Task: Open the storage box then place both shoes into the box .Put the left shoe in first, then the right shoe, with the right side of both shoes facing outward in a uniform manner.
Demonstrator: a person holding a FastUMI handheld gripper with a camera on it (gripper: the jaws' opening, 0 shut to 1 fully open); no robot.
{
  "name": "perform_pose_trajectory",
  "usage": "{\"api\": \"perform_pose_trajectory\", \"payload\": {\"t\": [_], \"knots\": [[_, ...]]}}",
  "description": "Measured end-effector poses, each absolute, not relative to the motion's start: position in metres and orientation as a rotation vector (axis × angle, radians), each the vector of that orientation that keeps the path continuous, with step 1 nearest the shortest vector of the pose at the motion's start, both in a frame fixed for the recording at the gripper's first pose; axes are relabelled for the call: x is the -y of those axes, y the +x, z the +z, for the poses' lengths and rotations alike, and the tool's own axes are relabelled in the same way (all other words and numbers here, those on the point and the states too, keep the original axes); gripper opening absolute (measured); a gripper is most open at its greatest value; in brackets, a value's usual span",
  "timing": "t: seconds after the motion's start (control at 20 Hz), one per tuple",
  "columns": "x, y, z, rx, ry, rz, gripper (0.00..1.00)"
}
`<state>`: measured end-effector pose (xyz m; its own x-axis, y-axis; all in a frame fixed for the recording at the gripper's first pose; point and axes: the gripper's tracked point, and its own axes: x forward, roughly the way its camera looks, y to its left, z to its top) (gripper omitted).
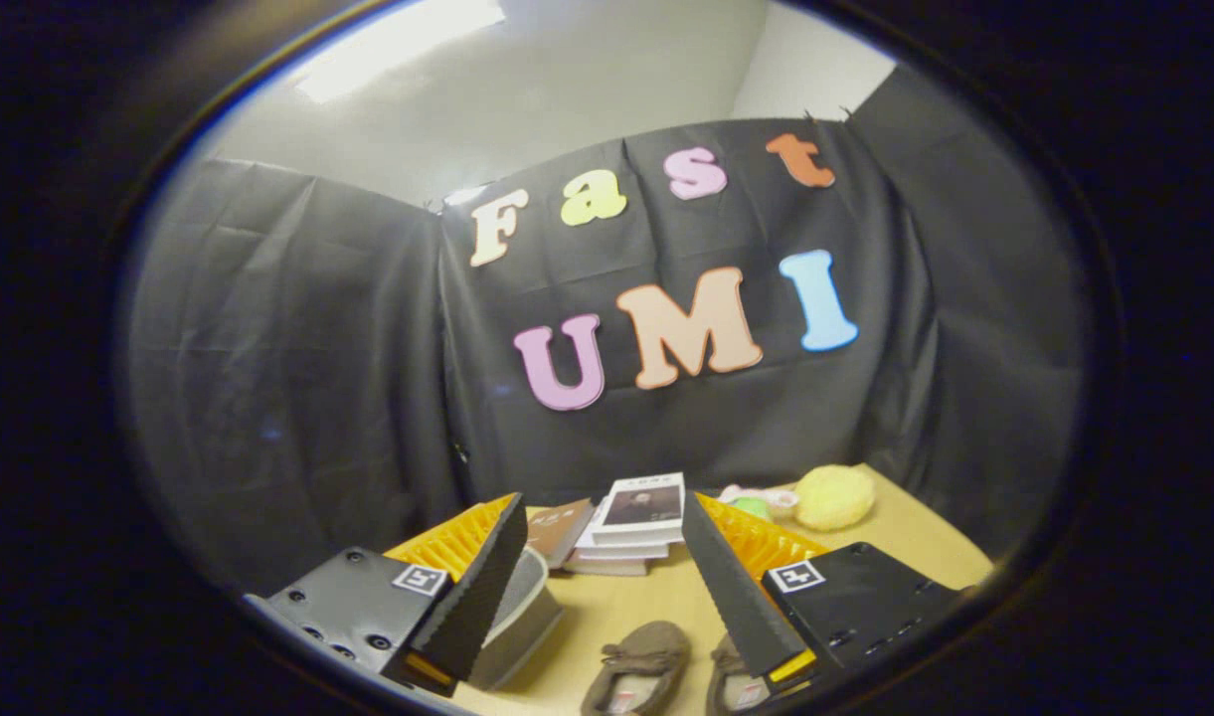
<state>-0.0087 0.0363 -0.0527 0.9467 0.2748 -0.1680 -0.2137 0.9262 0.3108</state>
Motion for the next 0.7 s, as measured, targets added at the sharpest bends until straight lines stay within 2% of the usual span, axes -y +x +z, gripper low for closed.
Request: {"api": "perform_pose_trajectory", "payload": {"t": [0.7], "knots": [[-0.11, -0.042, -0.159, -0.79, 0.933, 0.506, 1.0]]}}
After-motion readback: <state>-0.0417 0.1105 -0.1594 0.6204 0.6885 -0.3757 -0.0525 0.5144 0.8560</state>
